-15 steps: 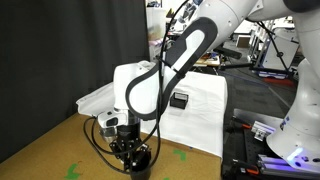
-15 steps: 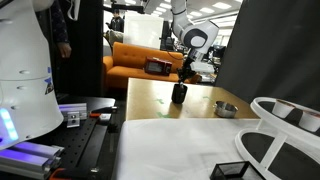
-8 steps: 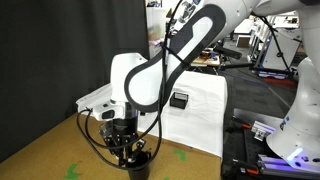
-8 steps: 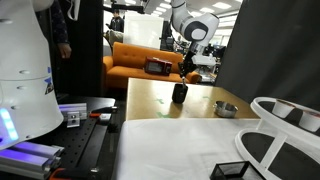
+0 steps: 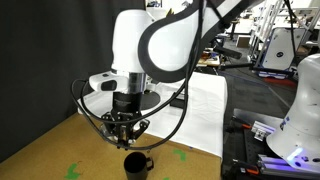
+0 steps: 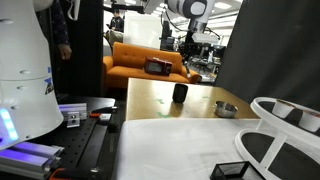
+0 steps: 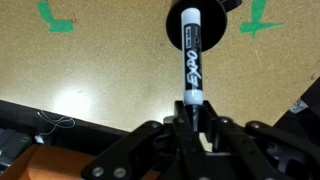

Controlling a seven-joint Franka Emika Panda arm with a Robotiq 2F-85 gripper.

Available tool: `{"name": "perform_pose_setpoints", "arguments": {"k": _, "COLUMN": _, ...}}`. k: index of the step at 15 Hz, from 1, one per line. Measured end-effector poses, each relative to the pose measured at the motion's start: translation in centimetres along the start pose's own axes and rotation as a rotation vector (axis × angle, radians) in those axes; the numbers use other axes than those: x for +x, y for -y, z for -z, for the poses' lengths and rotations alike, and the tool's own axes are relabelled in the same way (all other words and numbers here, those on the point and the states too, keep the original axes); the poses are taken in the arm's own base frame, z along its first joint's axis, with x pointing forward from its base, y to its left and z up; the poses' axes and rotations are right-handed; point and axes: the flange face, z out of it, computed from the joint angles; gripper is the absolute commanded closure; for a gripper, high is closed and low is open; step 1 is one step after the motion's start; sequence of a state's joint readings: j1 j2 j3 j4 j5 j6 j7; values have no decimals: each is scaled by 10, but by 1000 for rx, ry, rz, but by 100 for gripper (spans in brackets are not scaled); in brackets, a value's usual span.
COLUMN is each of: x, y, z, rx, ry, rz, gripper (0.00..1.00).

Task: Move the marker in the black cup to the table

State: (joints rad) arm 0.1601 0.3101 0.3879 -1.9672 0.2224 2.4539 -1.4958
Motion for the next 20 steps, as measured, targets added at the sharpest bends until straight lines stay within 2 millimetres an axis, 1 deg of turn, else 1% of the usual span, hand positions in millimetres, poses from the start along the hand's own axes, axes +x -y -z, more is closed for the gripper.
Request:
{"name": "perform_pose_setpoints", "arguments": {"k": 2, "x": 1, "y": 9, "z": 15, "rx": -11, "ry": 65, "rz": -30, "gripper": 95}}
{"name": "perform_pose_setpoints", "arguments": {"k": 3, "x": -5, "y": 13, "z": 19, "rx": -13, "ry": 106, "rz": -57, "gripper": 95}}
{"name": "perform_pose_setpoints", "arguments": {"k": 5, "x": -25, "y": 21, "z": 24, "rx": -17, "ry": 186, "rz": -121, "gripper": 95}}
{"name": "perform_pose_setpoints", "arguments": {"k": 7, "x": -50, "y": 29, "z": 21, "rx": -9, "ry": 254, "rz": -194, "gripper": 95}}
{"name": "perform_pose_setpoints", "arguments": {"k": 10, "x": -87, "y": 42, "z": 4, "rx": 27, "ry": 325, "rz": -301, "gripper": 95}}
{"name": "perform_pose_setpoints", "arguments": {"k": 12, "x": -105, "y": 51, "z": -12, "rx": 61, "ry": 341, "rz": -355, "gripper": 95}}
{"name": "perform_pose_setpoints", "arguments": {"k": 17, "x": -130, "y": 65, "z": -56, "rx": 133, "ry": 344, "rz": -432, "gripper": 95}}
{"name": "perform_pose_setpoints", "arguments": {"k": 20, "x": -143, "y": 72, "z": -76, "rx": 158, "ry": 322, "rz": -479, "gripper": 95}}
